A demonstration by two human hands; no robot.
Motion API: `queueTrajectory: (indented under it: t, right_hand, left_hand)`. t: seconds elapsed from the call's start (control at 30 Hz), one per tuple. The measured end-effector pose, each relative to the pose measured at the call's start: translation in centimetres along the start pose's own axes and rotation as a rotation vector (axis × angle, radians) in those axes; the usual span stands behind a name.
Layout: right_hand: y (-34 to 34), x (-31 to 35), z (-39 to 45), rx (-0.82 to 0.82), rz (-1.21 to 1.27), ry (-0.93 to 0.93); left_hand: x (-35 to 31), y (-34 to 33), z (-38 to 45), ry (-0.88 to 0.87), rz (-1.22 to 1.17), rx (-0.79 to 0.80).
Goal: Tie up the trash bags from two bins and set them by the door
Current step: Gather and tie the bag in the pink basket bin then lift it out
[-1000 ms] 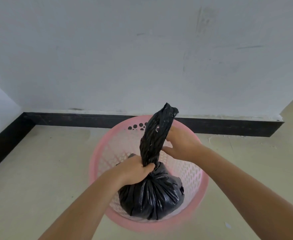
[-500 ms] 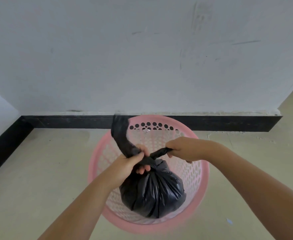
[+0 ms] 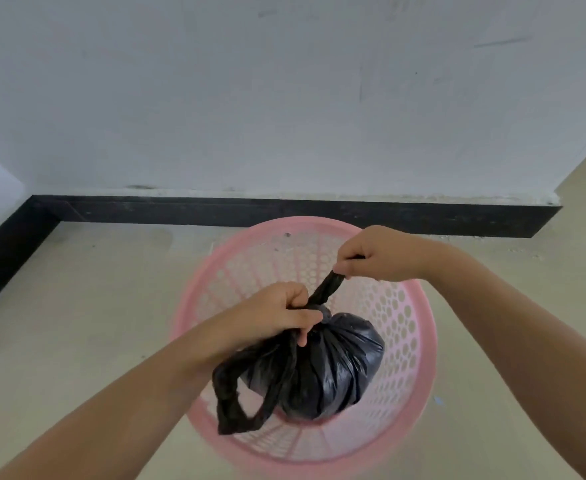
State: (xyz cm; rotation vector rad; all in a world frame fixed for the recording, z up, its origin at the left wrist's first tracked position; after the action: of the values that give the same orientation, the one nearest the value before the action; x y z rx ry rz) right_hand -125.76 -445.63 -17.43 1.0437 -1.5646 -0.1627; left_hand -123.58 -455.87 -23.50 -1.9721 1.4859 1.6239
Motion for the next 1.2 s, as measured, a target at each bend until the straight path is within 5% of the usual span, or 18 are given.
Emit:
queueTrajectory:
  t: [0.13, 0.3, 0.53, 0.67, 0.87, 1.07, 1.2]
  right_hand:
    - [0.9, 0.6, -0.3, -0.162, -0.097, 0.048]
    - [1.1, 3.0, -1.7, -0.354, -0.211, 0.198]
    - [-3.8, 1.4, -3.1, 0.06, -0.131, 0.127]
    - [-5.5, 0.6, -2.6, 0.133, -0.126, 0.109]
    - [0.3, 1.9, -2.6, -0.383, -0.018, 0.194]
    - [-1.2, 3.0, -0.7, -0.358, -0.114, 0.229]
    - [-0.3, 3.1, -0.6, -0.506, 0.0, 0.259]
  left_hand:
    - [-0.4, -0.2, -0.5, 0.035, 0.203, 0.093]
    - [-0.4, 1.3, -0.4, 0.047, -0.233, 0.028]
    - [-0.2, 4.1, -1.5, -0.048, -0.228, -0.301]
    - [-1.5, 4.7, -2.4, -0.111, -0.235, -0.43]
    - [-2.9, 6.0, -3.5, -0.187, -0.195, -0.474]
    - [-4.5, 6.5, -3.7, -0.187, 0.035, -0.479]
    - [-4.5, 8.3, -4.5, -0.083, 0.321, -0.774]
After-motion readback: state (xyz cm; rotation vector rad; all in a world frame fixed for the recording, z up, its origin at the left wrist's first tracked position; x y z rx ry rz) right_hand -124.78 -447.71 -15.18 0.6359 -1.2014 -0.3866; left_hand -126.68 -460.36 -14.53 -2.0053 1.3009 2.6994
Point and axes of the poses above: each hand's wrist, its own z-axis towards the middle knuckle, its own y-axis out of the back of the hand, x = y × z, the point moved 8 cm from there along z, towards the middle knuckle, and after that the axes turned 14 degrees about z, right-handed, at the moved point
